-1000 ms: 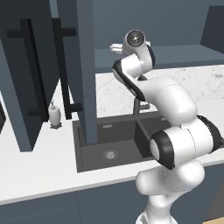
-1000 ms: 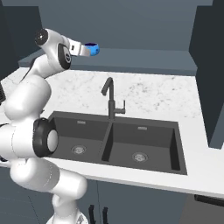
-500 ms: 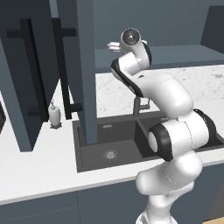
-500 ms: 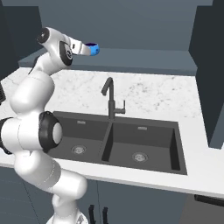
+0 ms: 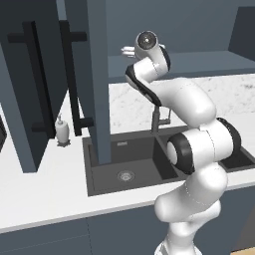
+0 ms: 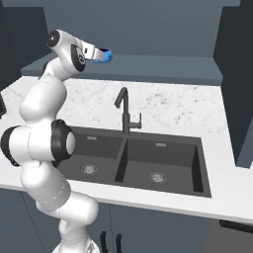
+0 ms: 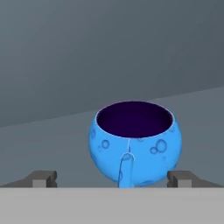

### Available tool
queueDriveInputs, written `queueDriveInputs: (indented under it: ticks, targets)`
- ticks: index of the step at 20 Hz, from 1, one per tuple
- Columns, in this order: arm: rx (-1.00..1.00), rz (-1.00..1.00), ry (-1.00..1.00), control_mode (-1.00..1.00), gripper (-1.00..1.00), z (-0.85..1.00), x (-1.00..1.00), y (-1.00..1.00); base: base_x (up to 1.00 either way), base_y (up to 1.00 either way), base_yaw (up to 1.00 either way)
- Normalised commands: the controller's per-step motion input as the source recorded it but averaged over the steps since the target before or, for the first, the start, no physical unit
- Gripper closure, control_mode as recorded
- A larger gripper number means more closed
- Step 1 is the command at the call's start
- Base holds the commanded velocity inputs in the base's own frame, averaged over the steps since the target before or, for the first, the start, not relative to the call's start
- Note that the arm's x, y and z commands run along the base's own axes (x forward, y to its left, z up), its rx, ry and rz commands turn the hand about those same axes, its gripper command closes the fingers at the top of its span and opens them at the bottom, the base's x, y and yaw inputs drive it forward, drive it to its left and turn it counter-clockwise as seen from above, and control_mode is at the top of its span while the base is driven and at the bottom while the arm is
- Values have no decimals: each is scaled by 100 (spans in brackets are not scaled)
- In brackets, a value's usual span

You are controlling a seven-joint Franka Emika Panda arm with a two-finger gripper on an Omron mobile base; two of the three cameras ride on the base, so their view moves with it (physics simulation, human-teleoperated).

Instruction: Gather all objects into one cabinet and sort the glasses and bowls to opposite sides.

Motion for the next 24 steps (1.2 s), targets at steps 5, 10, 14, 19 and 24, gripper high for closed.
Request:
queueDriveInputs:
  ticks: [5, 10, 14, 19, 24]
  targets:
    - [0, 0, 0, -100, -100, 0, 0, 0, 0, 0, 0]
    - [0, 0, 0, -100, -100, -6, 0, -9, 0, 0, 0]
    - [0, 0, 0, -100, -100, -20, 3, -18, 0, 0, 0]
    - [0, 0, 0, -100, -100, -11, 6, -9, 0, 0, 0]
    - [0, 0, 0, -100, -100, 0, 1, 0, 0, 0, 0]
